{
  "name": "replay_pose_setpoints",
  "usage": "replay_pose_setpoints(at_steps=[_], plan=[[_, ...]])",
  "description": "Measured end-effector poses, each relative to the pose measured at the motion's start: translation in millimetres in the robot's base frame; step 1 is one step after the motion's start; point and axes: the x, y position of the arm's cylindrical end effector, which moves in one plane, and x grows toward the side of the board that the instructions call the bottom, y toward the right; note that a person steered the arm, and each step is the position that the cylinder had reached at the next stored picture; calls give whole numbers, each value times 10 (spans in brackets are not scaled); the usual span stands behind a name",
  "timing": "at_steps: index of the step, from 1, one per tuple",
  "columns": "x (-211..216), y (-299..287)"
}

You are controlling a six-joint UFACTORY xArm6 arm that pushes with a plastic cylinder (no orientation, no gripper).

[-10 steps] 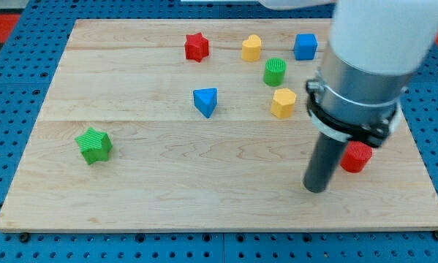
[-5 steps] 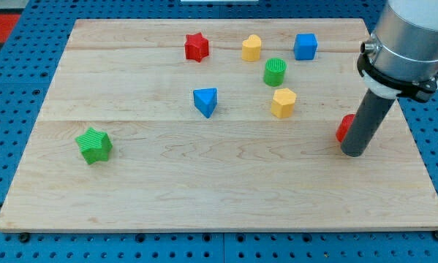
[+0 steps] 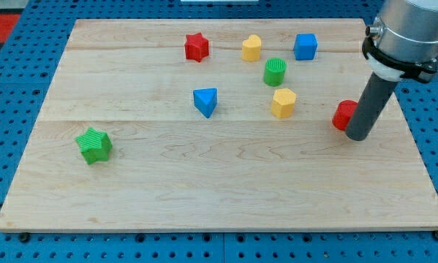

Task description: Slide the red circle to the horizontal right side of the yellow hexagon

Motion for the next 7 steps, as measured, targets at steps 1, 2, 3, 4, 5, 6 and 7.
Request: replay_pose_setpoints(at_steps=[1, 2, 3, 4, 5, 6, 7], plan=[[-65, 0], [-55, 0], [19, 0], [44, -1], [-83, -1], [-222, -1], [-242, -1]])
